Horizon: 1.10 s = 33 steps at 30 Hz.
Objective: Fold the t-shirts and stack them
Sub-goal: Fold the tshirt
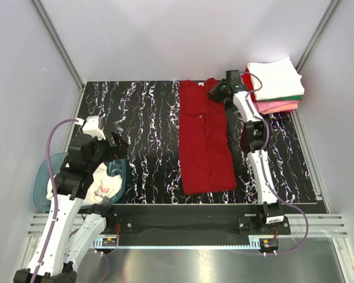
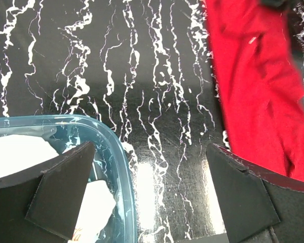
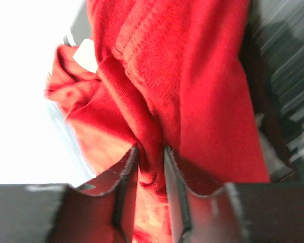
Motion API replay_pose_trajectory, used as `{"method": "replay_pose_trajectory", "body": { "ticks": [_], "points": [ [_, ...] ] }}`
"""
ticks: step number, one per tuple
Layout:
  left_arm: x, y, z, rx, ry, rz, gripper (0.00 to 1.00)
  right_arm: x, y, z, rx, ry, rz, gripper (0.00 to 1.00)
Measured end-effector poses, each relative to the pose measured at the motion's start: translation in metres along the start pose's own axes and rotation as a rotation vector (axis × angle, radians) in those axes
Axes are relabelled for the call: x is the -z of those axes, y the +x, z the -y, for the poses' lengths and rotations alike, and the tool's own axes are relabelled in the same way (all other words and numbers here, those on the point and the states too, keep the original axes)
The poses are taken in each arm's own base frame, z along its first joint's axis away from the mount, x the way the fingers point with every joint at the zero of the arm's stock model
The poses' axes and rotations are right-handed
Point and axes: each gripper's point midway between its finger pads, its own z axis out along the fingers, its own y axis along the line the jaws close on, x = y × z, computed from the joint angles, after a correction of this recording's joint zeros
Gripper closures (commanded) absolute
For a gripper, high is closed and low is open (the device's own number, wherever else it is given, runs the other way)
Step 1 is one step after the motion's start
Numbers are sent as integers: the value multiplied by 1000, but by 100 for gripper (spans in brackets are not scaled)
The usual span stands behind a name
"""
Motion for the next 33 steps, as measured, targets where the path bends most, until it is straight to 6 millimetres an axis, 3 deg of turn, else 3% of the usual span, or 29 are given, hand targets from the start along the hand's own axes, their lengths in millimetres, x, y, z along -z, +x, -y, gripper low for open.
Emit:
{"method": "replay_pose_trajectory", "body": {
  "ticks": [2,3,6,13,18,22,25,27,28,30,33],
  "points": [
    [-3,1,-2,-2,-10,-10,1,-2,-46,11,-89,-47,102,60],
    [-4,2,-3,-2,-15,-14,1,-4,-59,14,-118,-65,138,56],
    [-7,3,-5,-2,-27,-25,1,-8,-72,5,-149,-126,186,42],
    [-14,9,-6,-1,-34,-59,1,-12,-39,-34,-52,-190,151,19],
    [-20,12,1,18,-3,-86,1,15,-19,-39,29,-119,97,0],
    [-38,24,21,45,56,-161,1,68,-26,-58,98,-83,116,0],
    [-53,45,48,34,118,-251,1,136,-34,-79,166,-70,169,0],
    [-62,65,74,34,179,-323,8,188,-32,-85,200,-53,208,0],
    [-66,74,86,45,207,-348,13,215,-25,-84,219,-48,226,0],
    [-71,96,105,60,254,-402,14,263,-5,-72,235,-21,238,1],
    [-74,138,126,103,287,-495,16,317,49,-25,234,24,216,5]
  ]
}}
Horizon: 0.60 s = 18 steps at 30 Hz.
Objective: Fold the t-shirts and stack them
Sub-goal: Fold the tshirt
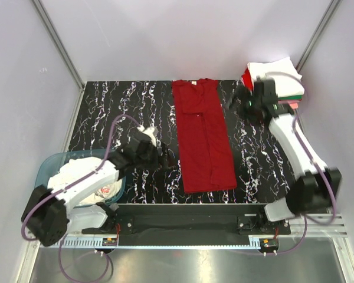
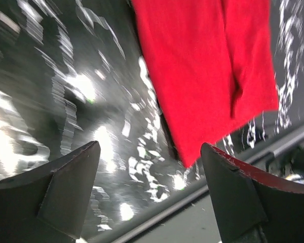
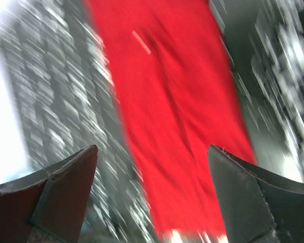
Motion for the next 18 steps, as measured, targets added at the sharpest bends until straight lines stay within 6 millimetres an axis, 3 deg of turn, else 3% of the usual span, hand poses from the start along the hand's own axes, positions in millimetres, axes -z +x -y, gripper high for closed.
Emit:
{"method": "replay_pose_trajectory", "body": {
  "ticks": [2,5,8,12,15,18],
  "points": [
    [-14,25,6,23,12,-58,16,27,58,42,-19,70,-86,7],
    [-28,58,15,44,28,-130,16,44,143,108,-68,195,-227,12],
    [-36,86,23,65,50,-177,16,65,208,155,-123,292,-335,19],
    [-42,108,24,108,53,-206,18,76,233,168,-162,301,-363,26],
    [-46,113,29,136,67,-209,20,71,237,171,-181,311,-373,29],
    [-51,117,38,147,88,-211,23,64,244,177,-196,333,-393,41]
  ]
}}
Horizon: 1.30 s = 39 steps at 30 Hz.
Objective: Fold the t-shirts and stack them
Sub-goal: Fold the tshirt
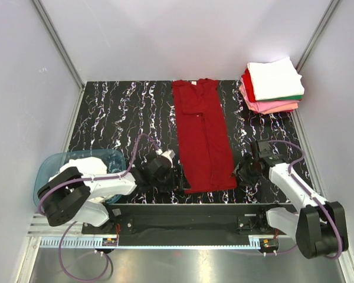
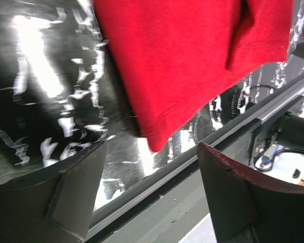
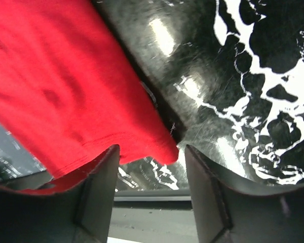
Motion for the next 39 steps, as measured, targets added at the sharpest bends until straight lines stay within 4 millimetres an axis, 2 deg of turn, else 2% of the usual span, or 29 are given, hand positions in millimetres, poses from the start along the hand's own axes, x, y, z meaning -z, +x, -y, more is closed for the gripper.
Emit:
{"method": "replay_pose_trajectory", "body": {
  "ticks": [6,8,19,21,22,23,25,26,32,36,39],
  "points": [
    [-6,6,9,19,21,-3,28,-13,4,6,-28,32,-29,46],
    [-6,6,10,27,18,0,30,-15,4,6,-32,34,-31,56],
    [-17,11,17,47,35,1,41,-17,3,5,-39,26,-25,78],
    [-19,11,17,51,33,1,48,-17,3,4,-36,24,-26,82],
    [-20,11,16,49,29,0,53,-17,4,4,-33,22,-27,89],
    [-22,11,16,49,25,-2,66,-17,5,3,-28,19,-29,94],
    [-26,11,13,42,8,-5,82,-17,5,2,-23,14,-32,100],
    [-28,13,10,38,-3,-11,100,-17,6,2,-21,13,-33,100],
    [-23,12,6,25,-38,-10,100,-15,12,-3,-1,-5,-50,100],
    [3,5,1,15,-82,33,100,-7,21,-4,22,-37,-55,100],
    [24,2,6,5,-70,66,100,1,30,-5,42,-70,-58,100]
  ]
}}
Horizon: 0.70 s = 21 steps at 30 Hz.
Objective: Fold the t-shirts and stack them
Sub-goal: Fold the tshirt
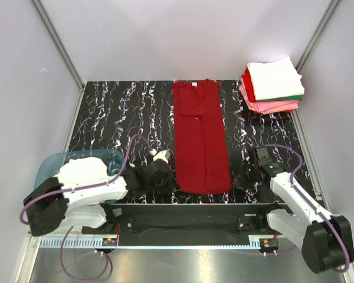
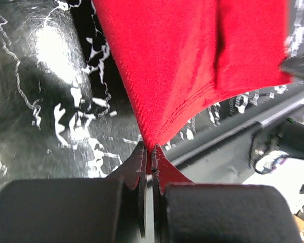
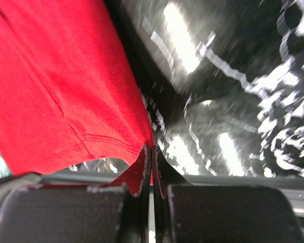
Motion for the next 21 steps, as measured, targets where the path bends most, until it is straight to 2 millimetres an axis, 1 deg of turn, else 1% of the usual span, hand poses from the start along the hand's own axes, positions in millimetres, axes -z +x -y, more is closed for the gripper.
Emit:
{"method": "replay_pose_trajectory", "body": {
  "ticks": [3,8,11,13,15,16,19,21],
  "points": [
    [14,1,-1,3,15,14,100,6,15,-3,30,-31,-27,100],
    [21,9,-15,9,-31,-10,100,13,35,-8,63,-53,-71,100],
    [26,10,-17,7,-52,-21,100,22,37,-11,61,-55,-74,100],
    [32,5,-11,0,-61,-18,99,33,32,-20,62,-68,-59,100],
    [42,-9,3,-13,-55,1,98,47,21,-36,69,-94,-24,100],
    [48,-18,15,-19,-38,17,98,54,14,-44,73,-105,-2,100],
    [64,-59,46,-26,15,91,98,71,-8,-73,92,-140,57,100],
    [69,-88,58,-24,33,139,98,75,-21,-86,104,-132,78,100]
  ]
}}
